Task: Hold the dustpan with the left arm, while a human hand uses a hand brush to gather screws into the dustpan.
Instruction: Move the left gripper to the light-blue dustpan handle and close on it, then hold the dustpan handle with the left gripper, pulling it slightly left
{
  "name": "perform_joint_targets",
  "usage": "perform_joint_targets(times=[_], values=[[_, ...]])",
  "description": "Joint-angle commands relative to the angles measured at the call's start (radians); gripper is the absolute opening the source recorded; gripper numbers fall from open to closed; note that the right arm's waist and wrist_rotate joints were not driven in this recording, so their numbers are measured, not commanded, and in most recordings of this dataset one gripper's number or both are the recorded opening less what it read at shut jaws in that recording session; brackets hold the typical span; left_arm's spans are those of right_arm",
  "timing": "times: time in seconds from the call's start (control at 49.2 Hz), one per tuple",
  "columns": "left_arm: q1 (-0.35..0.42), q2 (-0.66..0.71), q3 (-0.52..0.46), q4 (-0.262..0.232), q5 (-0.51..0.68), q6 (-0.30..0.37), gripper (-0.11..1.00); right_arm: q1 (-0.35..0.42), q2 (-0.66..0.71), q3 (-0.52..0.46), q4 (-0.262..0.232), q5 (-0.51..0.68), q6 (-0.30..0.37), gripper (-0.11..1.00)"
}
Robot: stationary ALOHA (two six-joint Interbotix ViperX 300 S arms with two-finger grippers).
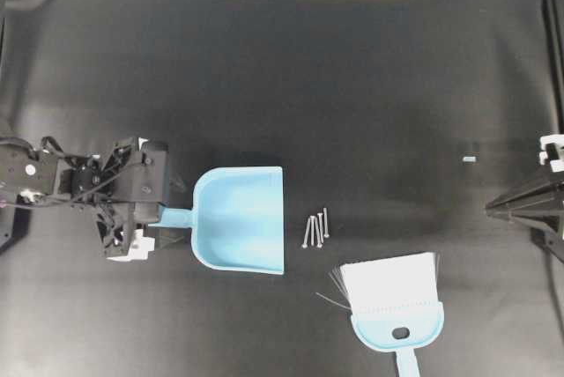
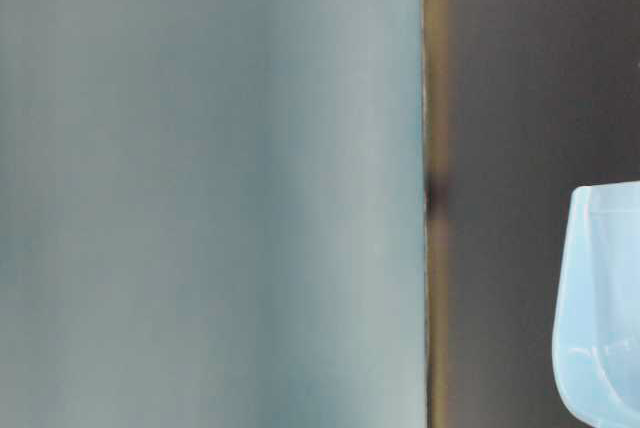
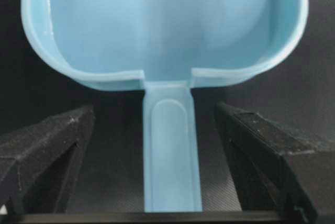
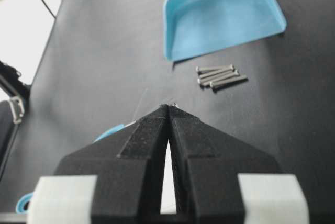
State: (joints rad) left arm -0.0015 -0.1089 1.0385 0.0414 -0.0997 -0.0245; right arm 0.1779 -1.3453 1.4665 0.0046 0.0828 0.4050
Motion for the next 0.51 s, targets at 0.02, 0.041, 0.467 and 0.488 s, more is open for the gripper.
perform_joint_targets(times=[0.02, 0.041, 0.467, 0.488], values=[[0.002, 0.021, 0.002, 0.003, -0.064, -0.003, 0.90, 0.000, -0.009, -0.002, 0.002, 0.009, -0.002, 0.00], [0.002, 0.028, 0.000, 0.003, -0.064, -0.003, 0.90, 0.000, -0.011, 0.000, 0.002, 0.012, -0.002, 0.00], [0.002, 0.078, -0.038, 0.003, -0.058, -0.008, 0.88, 0.000, -0.012, 0.018, 0.002, 0.048, 0.000, 0.00], [0.002, 0.078, -0.038, 0.003, -0.057, -0.011, 0.87, 0.000, -0.014, 0.018, 0.002, 0.046, 0.000, 0.00]])
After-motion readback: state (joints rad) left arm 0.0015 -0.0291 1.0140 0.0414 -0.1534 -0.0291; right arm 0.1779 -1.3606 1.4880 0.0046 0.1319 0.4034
